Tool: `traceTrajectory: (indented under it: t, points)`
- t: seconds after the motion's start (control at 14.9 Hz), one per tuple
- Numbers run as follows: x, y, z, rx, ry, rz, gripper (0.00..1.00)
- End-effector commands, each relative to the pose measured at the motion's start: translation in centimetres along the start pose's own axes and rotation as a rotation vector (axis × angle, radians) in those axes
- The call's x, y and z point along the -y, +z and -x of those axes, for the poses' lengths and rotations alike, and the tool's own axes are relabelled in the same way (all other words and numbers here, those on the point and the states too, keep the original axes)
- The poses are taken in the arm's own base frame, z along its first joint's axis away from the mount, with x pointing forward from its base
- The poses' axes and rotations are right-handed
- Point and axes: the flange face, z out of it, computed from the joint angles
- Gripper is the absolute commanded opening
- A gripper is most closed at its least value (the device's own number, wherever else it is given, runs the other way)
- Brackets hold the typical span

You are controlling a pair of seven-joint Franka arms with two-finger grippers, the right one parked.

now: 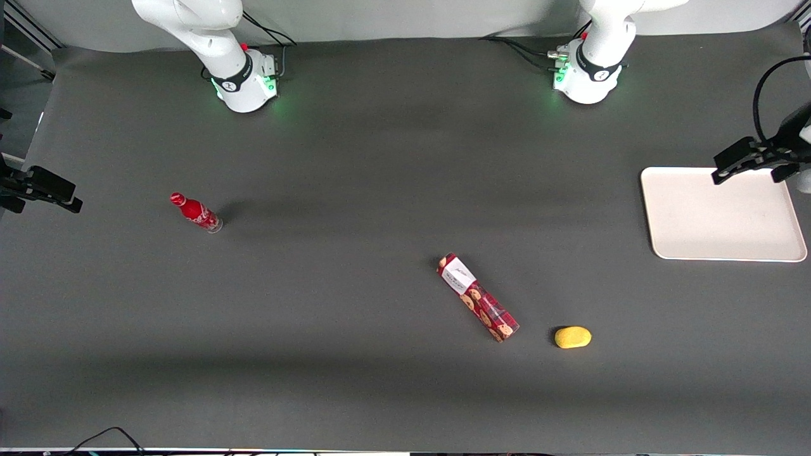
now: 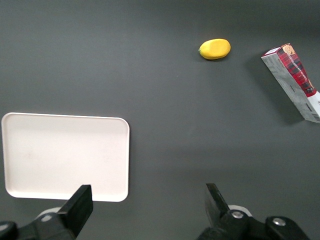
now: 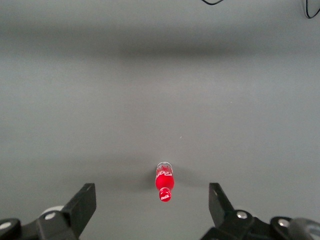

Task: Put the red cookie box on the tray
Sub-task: 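Move the left gripper down over the red tartan shortbread box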

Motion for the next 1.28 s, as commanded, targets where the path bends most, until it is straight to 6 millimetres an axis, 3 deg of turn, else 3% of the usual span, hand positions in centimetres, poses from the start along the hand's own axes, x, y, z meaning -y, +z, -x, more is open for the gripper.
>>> traceTrajectory:
  t: [0.0, 0.2, 0.54, 0.74, 0.87, 1.01, 1.21]
  points:
    - [-5.6, 1.1, -4.5, 0.071, -0.181, -0.004, 1.0]
    - [-11.5, 3.8, -9.1, 0.102, -0.315, -0.022, 1.0]
    - [-20.8, 12.2, -13.1, 0.13, -0.589, -0.05, 1.0]
    - [-25.5, 16.1, -13.8, 0.098, -0.667, -0.025, 1.0]
    - [-27.6, 19.3, -14.4, 0.08, -0.725, -0.006, 1.0]
    - [-30.8, 23.1, -14.5, 0.05, -0.741, 0.014, 1.0]
    - [-33.9, 28.6, -14.1, 0.038, -0.759, 0.021, 1.0]
